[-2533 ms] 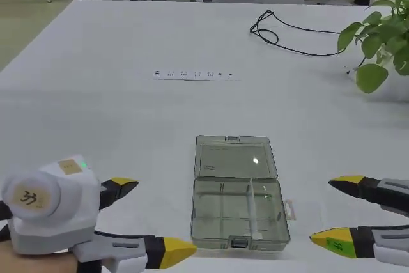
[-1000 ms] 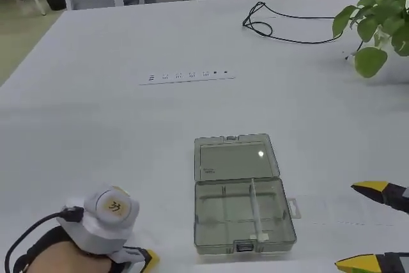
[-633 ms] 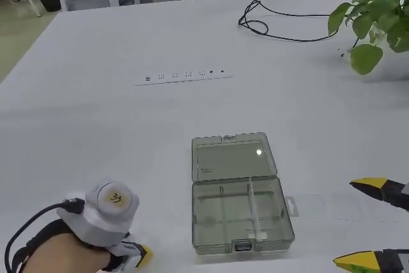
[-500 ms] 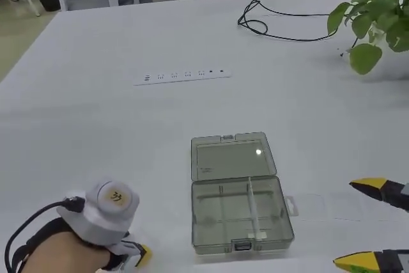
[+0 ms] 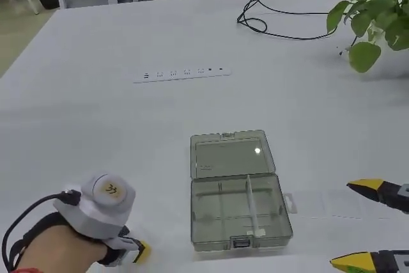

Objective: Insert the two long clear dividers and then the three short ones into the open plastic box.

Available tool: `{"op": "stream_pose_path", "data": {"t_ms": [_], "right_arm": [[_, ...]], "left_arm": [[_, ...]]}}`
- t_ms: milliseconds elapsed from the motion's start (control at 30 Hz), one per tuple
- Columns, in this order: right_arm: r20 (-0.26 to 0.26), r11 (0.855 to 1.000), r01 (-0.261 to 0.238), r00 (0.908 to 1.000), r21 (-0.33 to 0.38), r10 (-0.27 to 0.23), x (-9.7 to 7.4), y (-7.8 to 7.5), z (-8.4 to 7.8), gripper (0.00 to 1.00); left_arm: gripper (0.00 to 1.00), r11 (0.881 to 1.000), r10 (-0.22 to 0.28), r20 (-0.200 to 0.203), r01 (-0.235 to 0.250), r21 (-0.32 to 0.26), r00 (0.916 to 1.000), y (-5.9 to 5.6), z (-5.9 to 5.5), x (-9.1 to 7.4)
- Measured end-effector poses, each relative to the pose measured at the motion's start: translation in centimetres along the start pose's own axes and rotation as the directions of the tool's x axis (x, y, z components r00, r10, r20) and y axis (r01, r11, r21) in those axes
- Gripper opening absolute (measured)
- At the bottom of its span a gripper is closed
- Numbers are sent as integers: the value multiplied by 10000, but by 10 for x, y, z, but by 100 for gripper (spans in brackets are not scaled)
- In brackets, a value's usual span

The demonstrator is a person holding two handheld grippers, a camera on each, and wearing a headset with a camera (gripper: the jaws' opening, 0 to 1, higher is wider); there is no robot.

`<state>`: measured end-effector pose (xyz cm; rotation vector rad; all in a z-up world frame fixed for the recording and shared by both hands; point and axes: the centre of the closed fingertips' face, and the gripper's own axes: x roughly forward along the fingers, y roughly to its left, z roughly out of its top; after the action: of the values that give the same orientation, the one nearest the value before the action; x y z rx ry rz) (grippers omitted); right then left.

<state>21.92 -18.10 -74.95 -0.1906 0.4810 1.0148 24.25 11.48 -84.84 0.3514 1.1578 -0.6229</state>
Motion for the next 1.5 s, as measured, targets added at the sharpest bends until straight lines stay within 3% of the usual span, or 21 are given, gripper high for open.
{"op": "stream_pose_path", "data": {"t_ms": [200, 500, 833, 1133, 1500], "right_arm": [[-64, 10000, 23, 10000, 3, -23, 0, 0, -1, 81], [-79, 10000, 14, 10000, 9, -14, 0, 0, 1, 81], [-105, 10000, 65, 9999, 66, -64, -1, -1, 2, 81], [-148, 9999, 118, 9998, 34, -118, -1, 0, 7, 81], [-84, 9999, 148, 9999, -6, -148, 0, 2, 23, 82]], "left_arm": [[31, 9988, -176, 310, 190, -443, 9994, -1, 0, 0], [31, 9972, -295, 493, 328, -668, 9983, -2, 1, -1], [31, 9841, -551, 1379, 772, -1600, 9889, -3, 7, -11], [31, 9636, -808, 2380, 1369, -2295, 9679, -9, 17, -26], [31, 9412, -1165, 3660, 2203, -2561, 9233, -24, 45, -47]]}}
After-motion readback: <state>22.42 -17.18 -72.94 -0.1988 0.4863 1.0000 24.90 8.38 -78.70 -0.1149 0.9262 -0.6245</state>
